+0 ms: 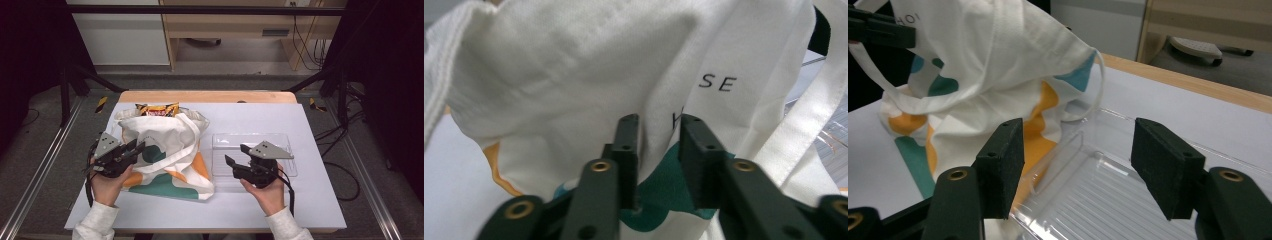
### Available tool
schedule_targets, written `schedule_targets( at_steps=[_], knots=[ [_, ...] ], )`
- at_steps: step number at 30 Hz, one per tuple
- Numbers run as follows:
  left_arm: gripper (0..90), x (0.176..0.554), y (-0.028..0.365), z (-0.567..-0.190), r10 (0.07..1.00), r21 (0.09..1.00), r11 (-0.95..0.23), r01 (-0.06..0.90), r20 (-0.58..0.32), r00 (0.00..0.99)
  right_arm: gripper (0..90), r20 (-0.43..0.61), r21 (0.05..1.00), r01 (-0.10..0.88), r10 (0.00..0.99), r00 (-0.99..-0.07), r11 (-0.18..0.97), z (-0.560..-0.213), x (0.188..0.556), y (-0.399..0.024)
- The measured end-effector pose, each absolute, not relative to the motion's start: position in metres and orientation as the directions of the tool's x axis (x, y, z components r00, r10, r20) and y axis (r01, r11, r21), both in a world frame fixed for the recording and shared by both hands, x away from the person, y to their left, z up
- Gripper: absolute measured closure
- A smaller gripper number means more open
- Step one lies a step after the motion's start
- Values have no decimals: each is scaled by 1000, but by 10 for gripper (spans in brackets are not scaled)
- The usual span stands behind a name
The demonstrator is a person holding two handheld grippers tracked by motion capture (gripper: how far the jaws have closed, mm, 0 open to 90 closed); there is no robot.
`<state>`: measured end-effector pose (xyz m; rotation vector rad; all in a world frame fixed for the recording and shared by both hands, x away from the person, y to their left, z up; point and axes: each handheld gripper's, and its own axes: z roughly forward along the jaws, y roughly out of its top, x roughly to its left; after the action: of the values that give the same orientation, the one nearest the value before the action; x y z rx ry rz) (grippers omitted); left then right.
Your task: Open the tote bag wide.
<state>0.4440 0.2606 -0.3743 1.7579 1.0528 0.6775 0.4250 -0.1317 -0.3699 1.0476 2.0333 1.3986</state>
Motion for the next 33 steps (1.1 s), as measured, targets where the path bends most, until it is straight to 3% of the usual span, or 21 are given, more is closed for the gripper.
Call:
schedule_targets(
  at_steps=[5, 9, 33],
  knots=[
    [841, 442, 261, -375, 878, 912, -193, 362, -5, 479, 385, 52, 927, 318, 776, -629, 196, -366, 428, -115],
    [868, 439, 262, -377, 874, 910, -199, 364, -3, 485, 379, 62, 932, 314, 771, -634, 183, -362, 430, -106],
    [882, 419, 262, -388, 861, 912, -209, 352, 1, 508, 320, 54, 931, 294, 713, -699, 218, -369, 454, -22]
  ],
)
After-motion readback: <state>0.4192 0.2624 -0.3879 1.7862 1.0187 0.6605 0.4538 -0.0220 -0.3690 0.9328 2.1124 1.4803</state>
